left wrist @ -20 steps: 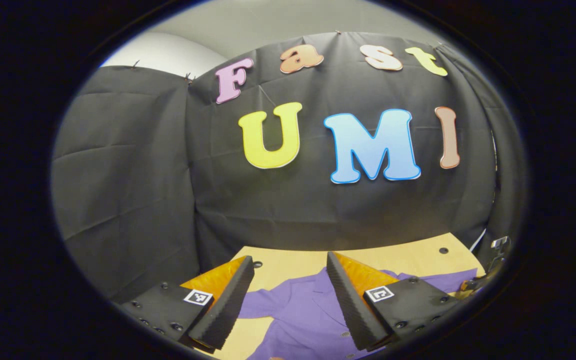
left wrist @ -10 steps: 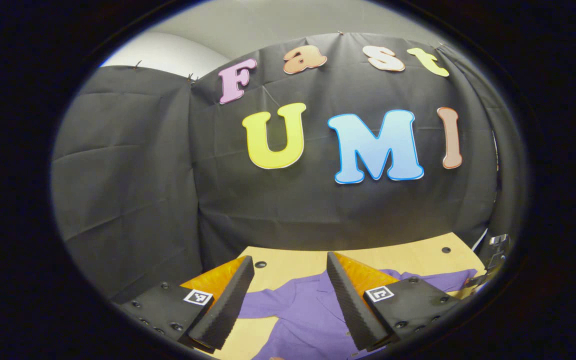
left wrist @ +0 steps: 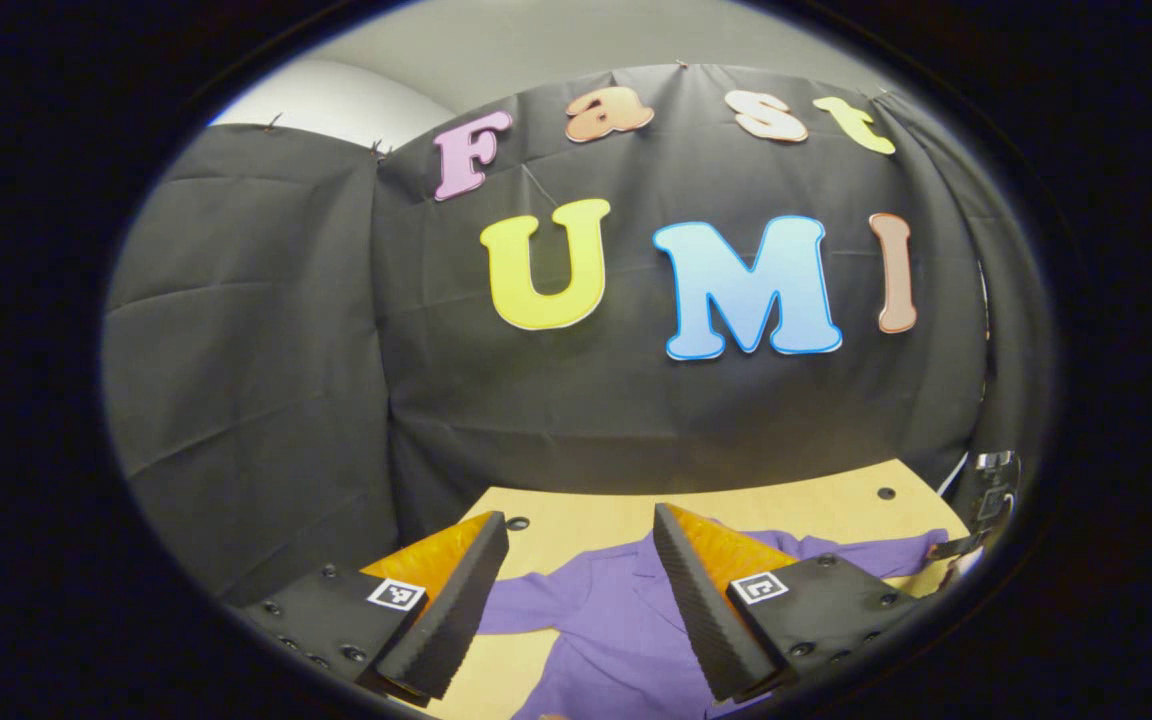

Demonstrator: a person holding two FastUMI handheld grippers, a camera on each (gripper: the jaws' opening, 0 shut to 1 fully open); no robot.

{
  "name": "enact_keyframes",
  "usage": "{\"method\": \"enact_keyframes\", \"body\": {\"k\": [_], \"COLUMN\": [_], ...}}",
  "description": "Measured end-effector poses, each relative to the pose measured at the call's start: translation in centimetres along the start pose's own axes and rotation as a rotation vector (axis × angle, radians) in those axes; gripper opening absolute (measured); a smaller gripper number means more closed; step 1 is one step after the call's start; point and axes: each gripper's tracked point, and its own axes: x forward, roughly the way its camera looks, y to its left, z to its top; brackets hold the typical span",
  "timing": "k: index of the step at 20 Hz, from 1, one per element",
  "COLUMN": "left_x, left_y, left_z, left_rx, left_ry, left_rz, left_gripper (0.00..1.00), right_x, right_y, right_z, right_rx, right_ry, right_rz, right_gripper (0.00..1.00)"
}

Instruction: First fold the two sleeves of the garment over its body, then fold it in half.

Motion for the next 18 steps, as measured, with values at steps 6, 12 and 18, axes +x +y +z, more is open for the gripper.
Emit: {"method": "enact_keyframes", "body": {"k": [6,12,18], "left_x": [-0.3,-0.7,-0.9], "left_y": [3.5,8.9,15.0], "left_z": [-0.3,-1.2,-2.4], "left_rx": [-0.009,-0.026,-0.036], "left_ry": [-0.012,-0.015,-0.008], "left_rz": [0.003,0.026,0.062], "left_gripper": [0.96,0.96,0.96], "right_x": [-3.1,-7.0,-11.3], "right_y": [7.0,19.0,29.4], "right_z": [2.0,1.7,0.6], "right_rx": [0.004,-0.036,-0.095], "right_ry": [-0.044,-0.064,-0.063], "right_rz": [0.106,0.26,0.391], "right_gripper": [0.01,0.01,0.01]}}
